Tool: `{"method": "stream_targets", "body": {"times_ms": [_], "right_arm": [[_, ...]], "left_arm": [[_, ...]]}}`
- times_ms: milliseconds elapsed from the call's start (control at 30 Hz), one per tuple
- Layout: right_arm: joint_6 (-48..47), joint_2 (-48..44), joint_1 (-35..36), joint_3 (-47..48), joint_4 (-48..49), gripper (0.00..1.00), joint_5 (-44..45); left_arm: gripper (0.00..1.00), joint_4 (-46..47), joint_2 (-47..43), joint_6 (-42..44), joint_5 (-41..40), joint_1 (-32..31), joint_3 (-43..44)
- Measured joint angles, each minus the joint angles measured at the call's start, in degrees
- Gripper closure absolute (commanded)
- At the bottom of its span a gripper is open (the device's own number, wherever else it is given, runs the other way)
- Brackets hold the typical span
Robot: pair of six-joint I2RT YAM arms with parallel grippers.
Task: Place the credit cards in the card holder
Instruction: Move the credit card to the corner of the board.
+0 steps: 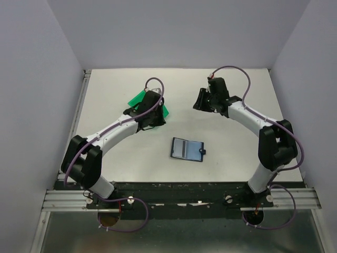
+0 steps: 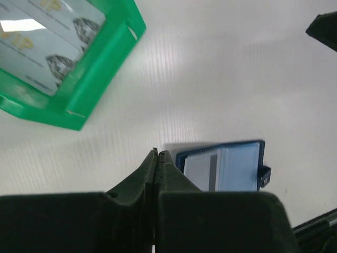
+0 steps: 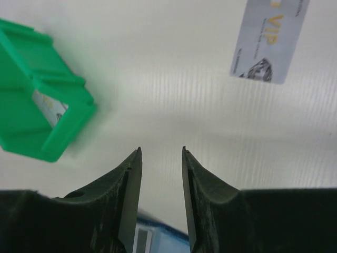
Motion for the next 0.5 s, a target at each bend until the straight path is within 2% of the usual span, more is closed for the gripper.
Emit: {"method": "stream_targets", "body": {"times_ms": [200, 367, 500], "right_arm": [[-0.6, 9.6, -4.8, 12.9, -4.3, 0.48, 3.0], [-1.5, 19.9, -8.6, 25.7, -8.4, 0.48, 4.0], [-3.2, 26.0, -10.7, 31.9, -10.3, 0.48, 3.3]], "left_arm": [[0.91, -0.3, 4.1, 2.1, 0.8, 5.7, 7.9], [0.91, 0.0, 5.1, 2.8, 2.3, 5.7, 10.0], [0.91, 0.1, 5.1, 2.8, 3.0, 5.6, 9.4]]}}
